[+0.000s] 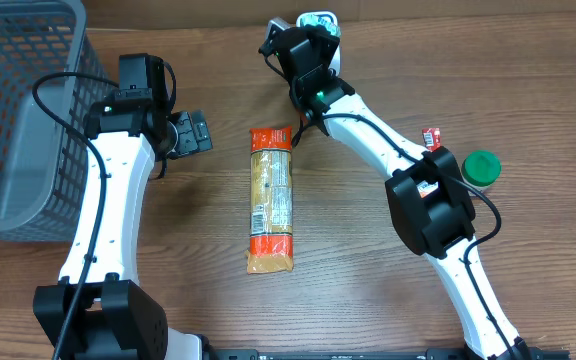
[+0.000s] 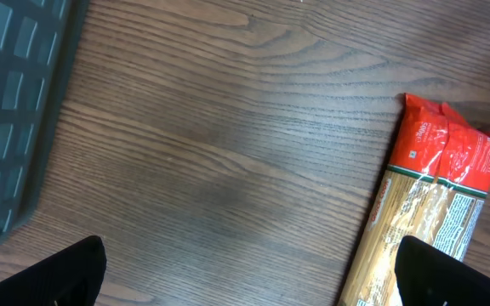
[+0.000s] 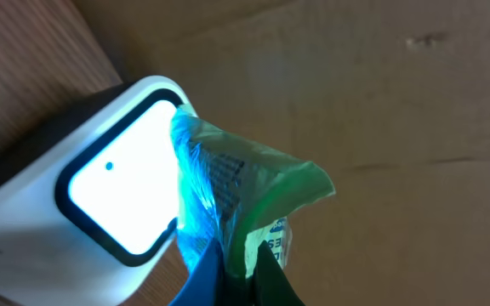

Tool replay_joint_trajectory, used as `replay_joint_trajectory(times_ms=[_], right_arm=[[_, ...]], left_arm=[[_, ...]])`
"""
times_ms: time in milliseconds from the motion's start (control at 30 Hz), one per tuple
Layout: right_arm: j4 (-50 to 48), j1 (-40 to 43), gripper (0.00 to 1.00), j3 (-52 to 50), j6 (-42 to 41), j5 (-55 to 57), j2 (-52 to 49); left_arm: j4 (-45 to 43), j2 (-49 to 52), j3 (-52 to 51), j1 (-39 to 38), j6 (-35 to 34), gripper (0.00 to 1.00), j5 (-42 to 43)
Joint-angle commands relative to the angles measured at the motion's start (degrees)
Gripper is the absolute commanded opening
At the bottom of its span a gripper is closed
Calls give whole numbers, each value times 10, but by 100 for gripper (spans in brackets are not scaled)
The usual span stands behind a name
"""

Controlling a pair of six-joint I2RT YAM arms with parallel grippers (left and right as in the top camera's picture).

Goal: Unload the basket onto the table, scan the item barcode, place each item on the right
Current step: 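Lift the green wipes pack and hold it at the scanner, then carry the wipes pack right and lower it beside the Kleenex pack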

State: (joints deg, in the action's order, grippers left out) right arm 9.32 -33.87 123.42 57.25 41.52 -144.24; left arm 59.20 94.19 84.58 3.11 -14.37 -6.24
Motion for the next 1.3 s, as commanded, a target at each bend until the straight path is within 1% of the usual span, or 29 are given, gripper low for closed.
replay_joint_trajectory(times_ms=[0, 67, 200, 467, 633, 800, 867, 933, 1100, 1167, 1267], right_arm=[[8, -9, 4, 3, -4, -13, -8], [20, -9, 4, 3, -8, -14, -8], [26, -10, 4, 3, -48, -13, -8], [31, -11, 4, 3, -50, 7, 1], [54, -11, 4, 3, -85, 11, 54], [98, -11, 4, 3, -163, 10, 133], [134, -11, 4, 3, -205, 11, 166], [200, -11, 4, 3, -245, 11, 204], [397, -9, 4, 3, -380, -9, 281], [489, -3, 4, 3, -437, -53, 304], [622, 17, 4, 3, -505, -152, 323]], left_arm=[[2, 4, -2, 2, 7, 100, 3], [2, 4, -2, 2, 6, 100, 3], [2, 4, -2, 2, 7, 100, 3], [2, 4, -2, 2, 7, 100, 3], [2, 4, -2, 2, 7, 100, 3], [2, 4, -2, 2, 7, 100, 3], [2, 4, -2, 2, 7, 100, 3], [2, 4, -2, 2, 7, 100, 3], [2, 4, -2, 2, 7, 100, 3], [2, 4, -2, 2, 7, 100, 3], [2, 4, -2, 2, 7, 100, 3]])
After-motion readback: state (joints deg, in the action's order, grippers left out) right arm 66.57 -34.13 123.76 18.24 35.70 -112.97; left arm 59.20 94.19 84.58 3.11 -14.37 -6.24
